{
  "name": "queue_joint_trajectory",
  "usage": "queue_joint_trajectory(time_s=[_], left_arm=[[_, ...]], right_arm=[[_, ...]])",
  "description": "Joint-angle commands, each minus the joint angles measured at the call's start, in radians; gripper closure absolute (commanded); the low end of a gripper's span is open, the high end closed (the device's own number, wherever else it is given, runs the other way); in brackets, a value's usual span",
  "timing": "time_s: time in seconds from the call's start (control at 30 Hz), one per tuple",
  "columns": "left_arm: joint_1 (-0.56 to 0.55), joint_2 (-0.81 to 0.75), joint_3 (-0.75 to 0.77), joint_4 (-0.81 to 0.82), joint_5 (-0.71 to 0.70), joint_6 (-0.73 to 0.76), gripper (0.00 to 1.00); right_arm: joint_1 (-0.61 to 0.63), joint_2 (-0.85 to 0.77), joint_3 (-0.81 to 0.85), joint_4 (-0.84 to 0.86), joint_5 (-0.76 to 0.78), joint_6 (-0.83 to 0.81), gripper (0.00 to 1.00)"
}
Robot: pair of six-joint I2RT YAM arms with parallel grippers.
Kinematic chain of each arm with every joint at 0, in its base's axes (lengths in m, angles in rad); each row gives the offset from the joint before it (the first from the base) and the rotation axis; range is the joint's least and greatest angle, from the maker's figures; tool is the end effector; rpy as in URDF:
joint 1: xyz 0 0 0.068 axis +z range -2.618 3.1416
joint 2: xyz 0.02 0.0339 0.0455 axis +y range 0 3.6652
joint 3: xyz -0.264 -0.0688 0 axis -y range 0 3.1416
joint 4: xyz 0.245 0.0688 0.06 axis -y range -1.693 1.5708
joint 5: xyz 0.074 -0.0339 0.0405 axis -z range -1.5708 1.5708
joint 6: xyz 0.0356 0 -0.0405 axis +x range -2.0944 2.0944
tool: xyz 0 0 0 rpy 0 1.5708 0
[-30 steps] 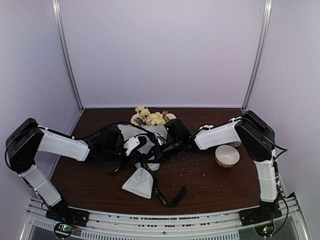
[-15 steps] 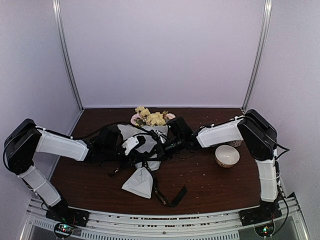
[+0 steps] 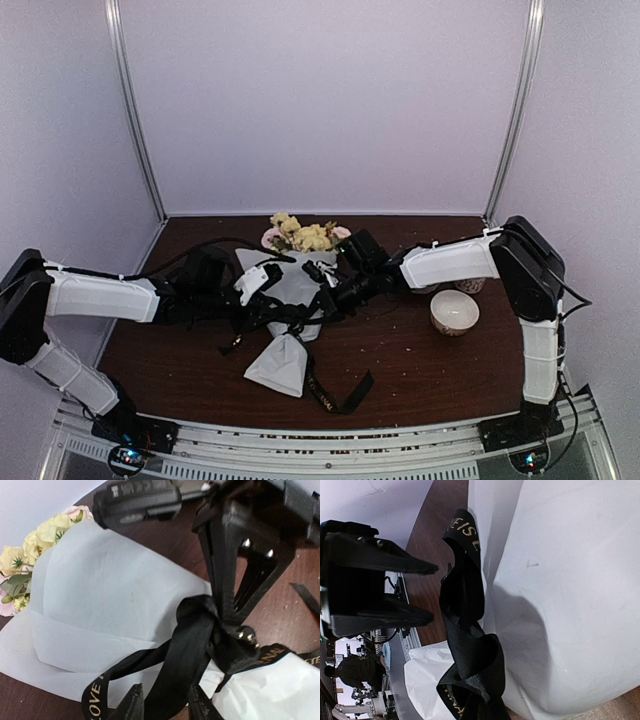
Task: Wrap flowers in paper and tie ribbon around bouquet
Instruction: Cross the half-tied ribbon over the folded bouquet.
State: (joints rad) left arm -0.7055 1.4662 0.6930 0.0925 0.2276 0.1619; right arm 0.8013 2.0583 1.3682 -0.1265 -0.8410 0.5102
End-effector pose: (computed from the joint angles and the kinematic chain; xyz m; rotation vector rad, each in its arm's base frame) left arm 0.2187 -0.1968 0.1795 1.0733 2.0212 -0.5442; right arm 0.2855 0.3329 0.1658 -0.8354 2.5140 1.5545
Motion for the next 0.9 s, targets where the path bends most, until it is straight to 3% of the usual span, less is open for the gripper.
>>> queue_joint_trajectory(time_s=[0.0, 0.1, 0.33, 0.53, 0.7, 0.87], left_arm=[[0.008, -0.061, 0.025, 0.041, 0.120, -0.020, 0.69], [-0.007, -0.019, 0.066, 0.023, 0.196, -0.046, 0.69], [-0.019, 0.056, 0.115, 0.014, 0.220, -0.073, 0.61], [-0.019, 0.078, 0.131, -0.017, 0.192, -0.069, 0.84], [-0.019, 0.002, 0.099, -0.001, 0.192, -0.066, 0.76], [-0.017, -0.066, 0.073, -0.052, 0.138, -0.076, 0.76]], right_arm=[[0.003, -0.035, 0.035, -0.022, 0.031, -0.014, 0.98], [0.005, -0.036, 0.034, 0.001, 0.034, 0.009, 0.95], [0.007, -0.033, 0.011, 0.105, -0.001, 0.084, 0.82], [0.008, -0.012, 0.007, 0.143, -0.029, 0.111, 0.85], [-0.002, -0.005, -0.010, 0.157, -0.028, 0.118, 0.84], [-0.021, -0.011, -0.025, 0.150, -0.011, 0.111, 0.83]])
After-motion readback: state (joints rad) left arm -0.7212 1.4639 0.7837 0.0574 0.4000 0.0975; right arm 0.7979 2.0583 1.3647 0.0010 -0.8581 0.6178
